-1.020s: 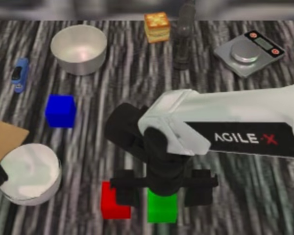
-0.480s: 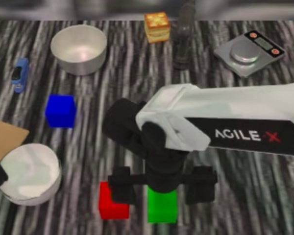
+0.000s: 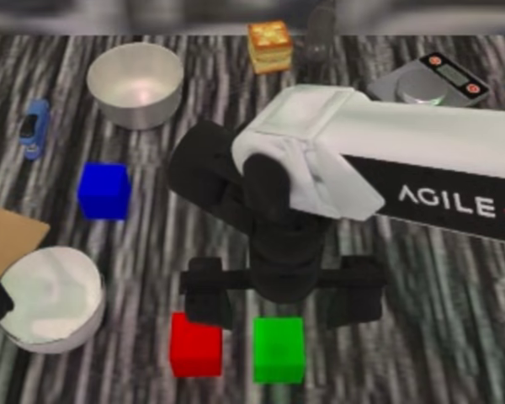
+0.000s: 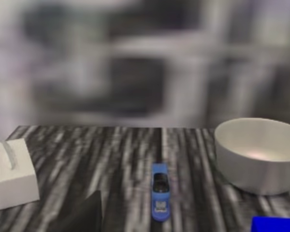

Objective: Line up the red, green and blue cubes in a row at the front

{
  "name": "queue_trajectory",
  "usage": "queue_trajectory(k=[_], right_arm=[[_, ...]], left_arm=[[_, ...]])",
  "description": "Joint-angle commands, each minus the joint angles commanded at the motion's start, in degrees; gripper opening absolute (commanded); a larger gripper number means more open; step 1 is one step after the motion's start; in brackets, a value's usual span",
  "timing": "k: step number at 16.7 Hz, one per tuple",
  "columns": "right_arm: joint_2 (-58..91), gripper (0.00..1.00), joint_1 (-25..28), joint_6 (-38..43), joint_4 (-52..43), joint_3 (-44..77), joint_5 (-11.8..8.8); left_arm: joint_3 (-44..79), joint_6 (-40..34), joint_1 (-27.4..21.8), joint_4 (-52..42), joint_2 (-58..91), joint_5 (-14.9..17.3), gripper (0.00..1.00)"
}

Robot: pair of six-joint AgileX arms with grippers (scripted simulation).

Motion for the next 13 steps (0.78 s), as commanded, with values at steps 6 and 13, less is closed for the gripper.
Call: queue_trajectory(k=[6, 13], right_arm=[[-3.3, 1.0, -1.8, -2.2, 2.1, -2.8, 1.4], [-31.4, 1.0, -13.9, -15.9, 15.7, -23.1, 7.3]], left_arm=[[3.5, -0.4, -0.6, -2.5, 3.5, 0.2, 1.0], [30.4, -2.6, -3.5, -19.6, 32.9, 0.2, 1.0]])
